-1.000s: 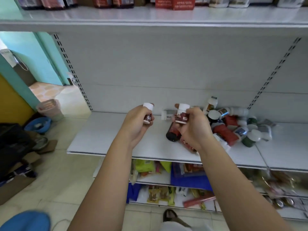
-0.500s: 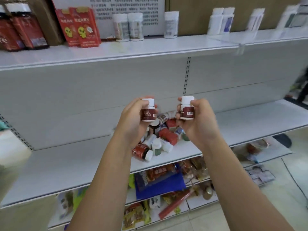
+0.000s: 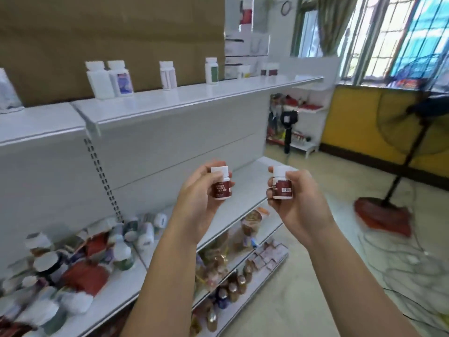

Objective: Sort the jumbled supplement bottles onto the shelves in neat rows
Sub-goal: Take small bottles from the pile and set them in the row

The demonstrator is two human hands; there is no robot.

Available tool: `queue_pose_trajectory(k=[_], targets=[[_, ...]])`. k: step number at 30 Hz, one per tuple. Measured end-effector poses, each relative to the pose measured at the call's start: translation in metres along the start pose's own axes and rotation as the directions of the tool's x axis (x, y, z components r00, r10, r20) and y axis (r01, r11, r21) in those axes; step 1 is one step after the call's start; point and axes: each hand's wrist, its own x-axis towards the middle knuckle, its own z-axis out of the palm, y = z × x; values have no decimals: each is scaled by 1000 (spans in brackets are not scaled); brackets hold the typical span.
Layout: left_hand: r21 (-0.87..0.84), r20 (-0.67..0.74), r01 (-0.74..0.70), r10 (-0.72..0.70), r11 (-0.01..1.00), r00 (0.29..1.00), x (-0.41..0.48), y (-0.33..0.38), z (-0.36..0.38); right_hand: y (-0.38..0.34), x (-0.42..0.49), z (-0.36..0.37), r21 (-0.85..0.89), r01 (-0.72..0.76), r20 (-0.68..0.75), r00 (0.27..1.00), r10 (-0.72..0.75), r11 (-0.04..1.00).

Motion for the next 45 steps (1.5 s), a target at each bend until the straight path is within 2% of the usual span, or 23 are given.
queue_pose_trajectory(k=[10,19,22,26,29,34,37,41,43,45], targets=[[123,172,100,-121,987,978,146,-73,136,-90,115,-120,-147,157,-150,972,-179,976],[203,269,-47,-10,978,963,337,-78,232,-182,303,-181,-244,214,-100,965,-244,946],[296,266,-124,43,947,963,390,-73,266,-208,360,-193,-274,227,-63,966,-253,934],[455,222,-223,133,862,966,448,-70,297,-238,429,-204,-266,236,31,971,-237,935],[542,218,-300,214,785,952,484,-66,313,-261,479,-204,-315,235,153,969,-196,919],[662,123,-364,384,655,915,522,-52,329,-295,559,-192,-349,265,383,916,-121,899],[740,-3,-321,480,591,877,539,-42,337,-312,602,-181,-444,299,515,857,-33,845],[857,-119,-186,537,480,835,566,-32,349,-319,657,-167,-543,334,639,760,121,770],[888,-142,-129,530,441,836,581,-29,353,-315,683,-163,-572,374,675,720,159,730],[903,-181,-61,505,425,844,598,-29,354,-310,710,-160,-628,452,691,698,188,634]])
